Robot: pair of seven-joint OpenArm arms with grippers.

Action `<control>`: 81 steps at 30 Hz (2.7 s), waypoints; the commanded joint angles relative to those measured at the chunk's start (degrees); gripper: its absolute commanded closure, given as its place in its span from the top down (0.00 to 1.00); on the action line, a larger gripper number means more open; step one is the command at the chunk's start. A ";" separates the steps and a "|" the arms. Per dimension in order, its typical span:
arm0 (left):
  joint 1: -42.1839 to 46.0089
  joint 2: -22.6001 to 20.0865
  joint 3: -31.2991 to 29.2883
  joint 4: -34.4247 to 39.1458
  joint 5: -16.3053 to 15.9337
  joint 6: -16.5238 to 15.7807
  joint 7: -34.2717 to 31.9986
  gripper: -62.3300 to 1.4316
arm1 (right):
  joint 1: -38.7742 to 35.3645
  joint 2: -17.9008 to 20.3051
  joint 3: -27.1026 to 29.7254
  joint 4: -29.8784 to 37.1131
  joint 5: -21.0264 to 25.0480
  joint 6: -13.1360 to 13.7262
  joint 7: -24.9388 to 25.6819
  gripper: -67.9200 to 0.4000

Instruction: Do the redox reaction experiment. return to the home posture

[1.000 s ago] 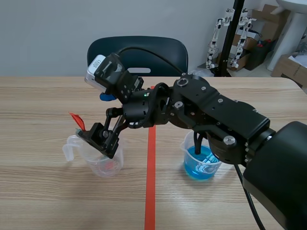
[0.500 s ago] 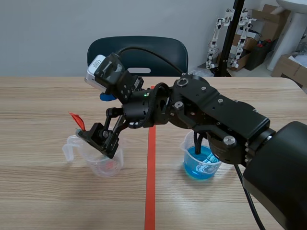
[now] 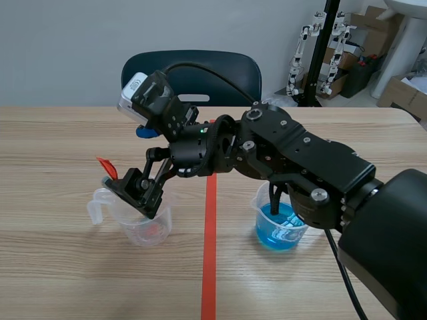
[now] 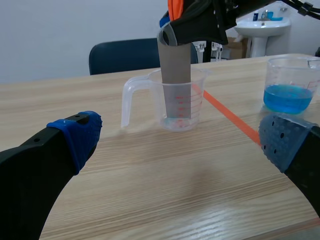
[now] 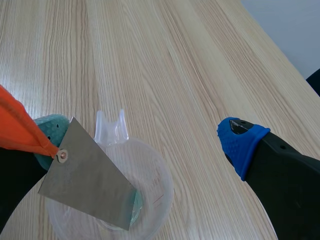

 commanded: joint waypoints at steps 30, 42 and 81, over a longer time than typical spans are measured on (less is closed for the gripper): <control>4.17 -9.42 -1.42 27.58 -7.23 -2.78 21.99 1.00 | -9.55 18.38 2.03 34.88 11.15 1.01 0.13 0.90; 4.76 -13.53 -6.95 34.51 -10.75 -11.91 35.23 1.00 | -25.03 25.29 21.05 46.29 10.84 -11.06 -0.20 0.90; 7.17 -15.56 -20.44 56.35 -11.13 -31.28 48.48 1.00 | -56.81 25.42 48.43 55.58 2.51 -29.35 -2.51 0.90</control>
